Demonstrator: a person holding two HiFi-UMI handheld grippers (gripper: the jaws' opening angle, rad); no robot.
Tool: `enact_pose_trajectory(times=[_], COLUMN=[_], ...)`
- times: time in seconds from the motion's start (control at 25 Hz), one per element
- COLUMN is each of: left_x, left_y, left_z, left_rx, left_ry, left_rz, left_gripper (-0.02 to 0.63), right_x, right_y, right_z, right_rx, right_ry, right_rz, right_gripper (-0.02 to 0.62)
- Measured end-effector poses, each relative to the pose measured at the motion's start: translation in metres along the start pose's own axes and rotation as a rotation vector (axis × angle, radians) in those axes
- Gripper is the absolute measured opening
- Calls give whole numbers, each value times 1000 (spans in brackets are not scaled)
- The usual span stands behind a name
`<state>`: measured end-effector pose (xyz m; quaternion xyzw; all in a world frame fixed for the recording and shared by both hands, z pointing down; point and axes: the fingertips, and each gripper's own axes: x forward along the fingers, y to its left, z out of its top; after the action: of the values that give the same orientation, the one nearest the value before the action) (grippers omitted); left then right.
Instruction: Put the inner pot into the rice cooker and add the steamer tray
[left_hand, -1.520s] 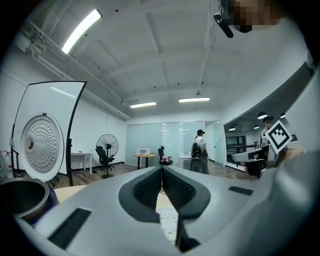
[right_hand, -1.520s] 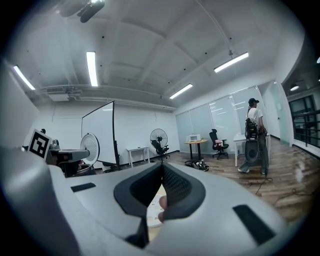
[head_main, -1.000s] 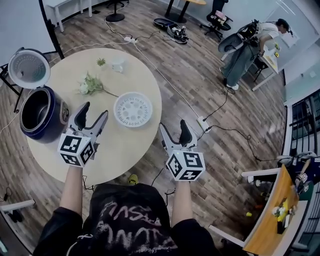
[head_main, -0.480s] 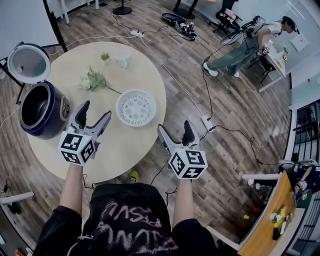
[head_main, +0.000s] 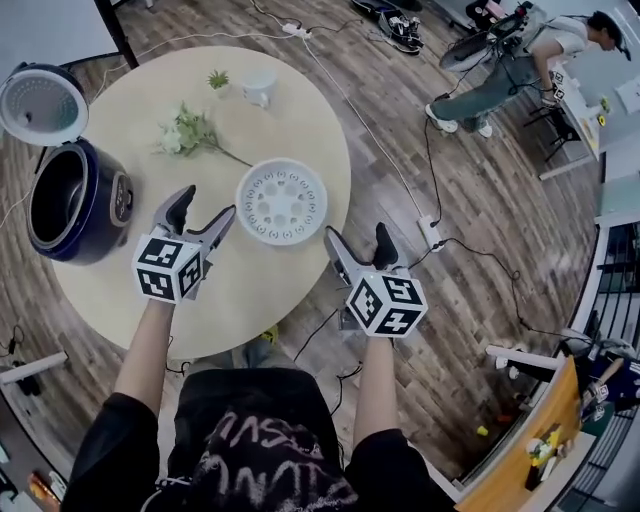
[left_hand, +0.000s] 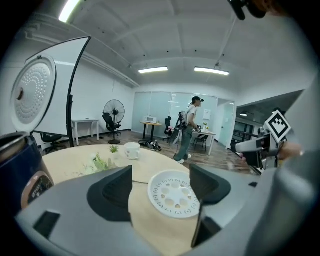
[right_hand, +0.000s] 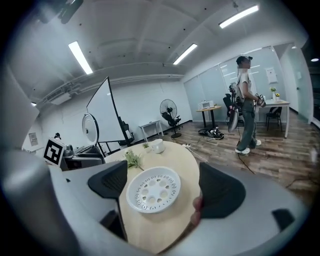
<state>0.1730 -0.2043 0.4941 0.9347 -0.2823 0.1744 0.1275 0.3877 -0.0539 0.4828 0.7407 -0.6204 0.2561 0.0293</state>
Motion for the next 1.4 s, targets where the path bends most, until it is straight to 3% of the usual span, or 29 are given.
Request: enact_pose_trajectory(times=[0.6, 1.0, 1.24, 1.4], left_x=[97, 117, 119, 121], left_y=[21, 31, 32, 30], left_z=[-98, -125, -133, -134], left_rx=[-79, -93, -115, -95], left_ry=[235, 303, 326, 339], left_rz=[10, 49, 56, 50], left_gripper=[370, 327, 249, 241], right_x=[108, 145, 152, 154], right_y=[-33, -44, -49, -52], right_z=[-91, -125, -131, -132], right_rx=[67, 38, 35, 60], right_ry=[244, 349, 363, 367], right_rz=[13, 1, -37, -53], right_gripper=[430, 399, 271, 205])
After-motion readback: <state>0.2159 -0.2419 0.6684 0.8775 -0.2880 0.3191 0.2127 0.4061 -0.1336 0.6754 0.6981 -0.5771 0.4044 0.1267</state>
